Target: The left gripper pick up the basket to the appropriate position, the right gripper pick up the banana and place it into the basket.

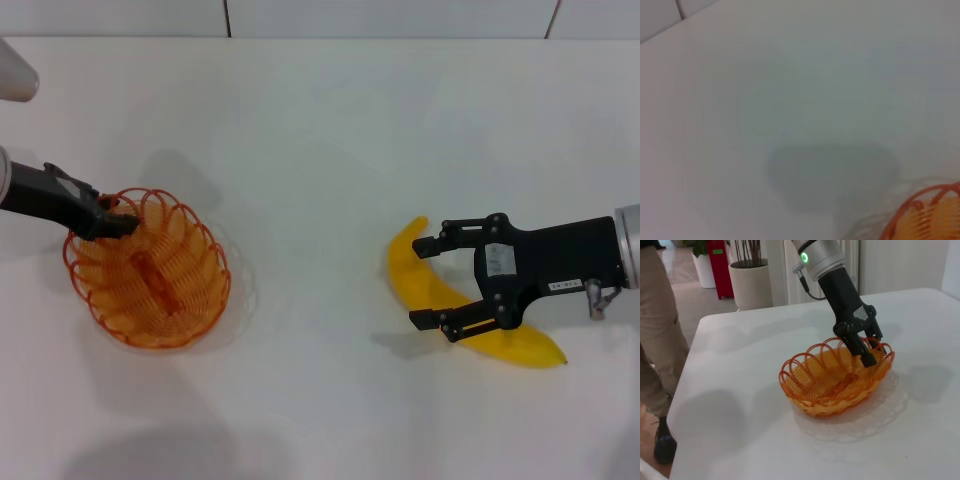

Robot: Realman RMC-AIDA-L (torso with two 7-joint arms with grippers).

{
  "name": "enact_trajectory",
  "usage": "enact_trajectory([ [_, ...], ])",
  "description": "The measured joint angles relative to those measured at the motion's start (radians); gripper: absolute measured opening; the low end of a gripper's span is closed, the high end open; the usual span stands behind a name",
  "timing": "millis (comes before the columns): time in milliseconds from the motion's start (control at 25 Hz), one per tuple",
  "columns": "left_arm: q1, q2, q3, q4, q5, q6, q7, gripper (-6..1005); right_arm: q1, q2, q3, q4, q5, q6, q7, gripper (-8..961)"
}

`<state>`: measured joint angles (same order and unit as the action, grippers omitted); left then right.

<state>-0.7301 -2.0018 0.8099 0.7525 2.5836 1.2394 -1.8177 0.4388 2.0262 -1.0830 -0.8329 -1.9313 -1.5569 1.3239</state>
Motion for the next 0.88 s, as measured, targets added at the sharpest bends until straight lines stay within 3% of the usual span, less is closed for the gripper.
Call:
enact_trajectory([
  [120,0.000,0.000,-0.001,0.004,-0.005,-0.002,0.000,590,0.000,0.000,0.000,0.001,0.000,0.004,0.001,876],
  [240,0.000,0.000,-0.007,0.006,-0.006,-0.004,-0.005,340,0.000,0.000,0.000,0.002,0.000,0.009,0.002,876],
  [480,-0.005,0.000,-0.001,0.007,-0.008,-0.004,-0.012,187,0.000,0.000,0.001,0.006,0.000,0.011,0.002,876],
  [680,-0.006,-0.002,-0.006,0.030,-0.011,0.008,-0.023,167,0.000,-0.001,0.002,0.009,0.000,0.012,0.003,876],
  [880,0.000,-0.018,-0.002,0.079,-0.032,0.031,-0.043,147,0.000,-0.001,0.002,0.011,0.000,0.017,0.003,876],
])
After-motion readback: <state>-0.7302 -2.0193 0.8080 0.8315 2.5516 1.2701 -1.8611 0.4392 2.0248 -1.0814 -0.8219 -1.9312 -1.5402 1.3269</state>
